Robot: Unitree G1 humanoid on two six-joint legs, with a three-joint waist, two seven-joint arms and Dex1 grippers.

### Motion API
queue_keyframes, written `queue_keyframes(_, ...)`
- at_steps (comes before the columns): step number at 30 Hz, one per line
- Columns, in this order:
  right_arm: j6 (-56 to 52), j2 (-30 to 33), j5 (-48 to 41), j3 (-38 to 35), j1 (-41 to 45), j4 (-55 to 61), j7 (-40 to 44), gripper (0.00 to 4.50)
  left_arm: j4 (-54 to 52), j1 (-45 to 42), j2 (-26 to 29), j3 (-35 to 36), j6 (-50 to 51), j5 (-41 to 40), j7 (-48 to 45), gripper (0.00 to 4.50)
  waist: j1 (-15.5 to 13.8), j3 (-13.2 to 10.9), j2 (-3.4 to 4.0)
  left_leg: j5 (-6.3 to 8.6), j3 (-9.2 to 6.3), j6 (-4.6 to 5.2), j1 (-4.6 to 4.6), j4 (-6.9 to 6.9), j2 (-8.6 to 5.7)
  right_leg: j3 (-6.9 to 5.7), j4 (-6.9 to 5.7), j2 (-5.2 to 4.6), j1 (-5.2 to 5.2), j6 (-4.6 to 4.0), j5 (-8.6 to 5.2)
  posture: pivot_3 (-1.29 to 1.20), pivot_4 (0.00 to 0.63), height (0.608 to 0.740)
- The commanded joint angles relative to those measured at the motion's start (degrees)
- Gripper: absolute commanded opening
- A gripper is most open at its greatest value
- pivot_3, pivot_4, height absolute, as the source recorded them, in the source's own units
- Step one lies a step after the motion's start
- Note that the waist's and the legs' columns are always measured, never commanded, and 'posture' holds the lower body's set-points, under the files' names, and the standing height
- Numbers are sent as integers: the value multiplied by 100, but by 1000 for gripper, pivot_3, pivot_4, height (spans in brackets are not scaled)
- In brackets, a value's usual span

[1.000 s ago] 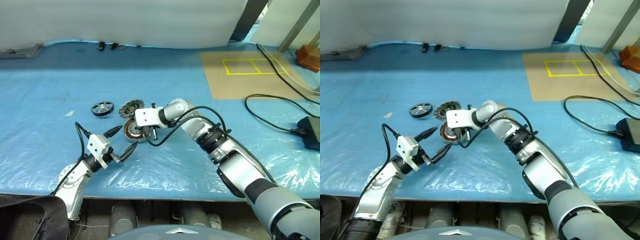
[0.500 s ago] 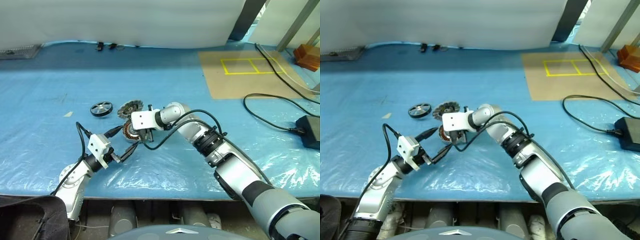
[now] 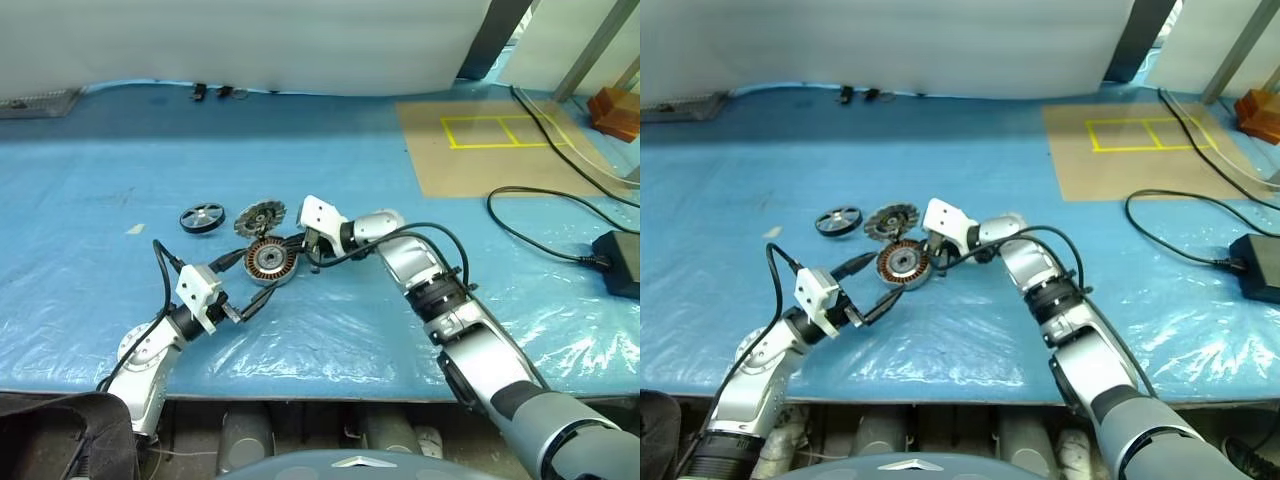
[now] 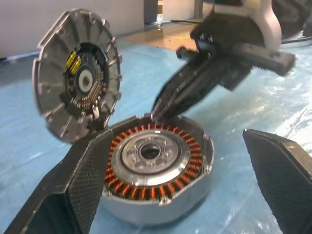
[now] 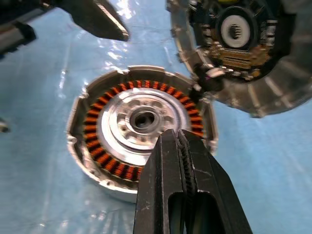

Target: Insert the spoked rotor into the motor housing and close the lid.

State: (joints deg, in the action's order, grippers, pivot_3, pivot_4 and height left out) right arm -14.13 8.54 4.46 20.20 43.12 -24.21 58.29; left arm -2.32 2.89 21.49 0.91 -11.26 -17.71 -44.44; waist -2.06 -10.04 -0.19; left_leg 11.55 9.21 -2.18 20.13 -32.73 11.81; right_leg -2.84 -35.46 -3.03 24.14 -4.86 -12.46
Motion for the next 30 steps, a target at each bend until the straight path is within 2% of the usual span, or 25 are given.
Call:
queue_keyframes(1, -101, -243, -361, -126, -193, 610, -168, 16, -42, 23, 65, 55, -34, -64, -70, 4500, -7, 0, 0, 0, 0, 0, 1, 1, 0, 0, 0, 0, 1, 0, 0, 0, 150, 740)
queue_keyframes(7, -321, -366, -491, -22, -504, 884, -370, 16, -47, 7, 86, 62, -7, -72, -119, 4500, -47, 0, 0, 0, 0, 0, 2, 0, -3, 0, 2, -4, -1, 1, 0, 0, 150, 740)
queue_keyframes(15, 49, -433, -150, -50, -546, -78, -1310, 16, -65, 57, 68, 56, -20, -62, -107, 4500, -20, 0, -1, -1, 1, -2, 0, 2, -4, 2, 4, -4, -1, 2, -1, 0, 150, 740)
queue_keyframes(22, -16, -401, -155, 42, -625, -45, -1394, 16, -111, 109, 66, 65, -16, -67, -88, 4500, -23, 0, -1, 0, 2, -1, -9, 2, -4, 3, 4, -4, -9, 2, -1, 0, 150, 740)
queue_keyframes(30, 220, -582, -747, -184, -602, 460, -1031, 16, -95, 81, 57, 67, -19, -62, -69, 4500, -21, 0, 0, 0, 2, -1, -4, 4, -3, 3, 6, -3, -6, 2, -1, 0, 150, 740)
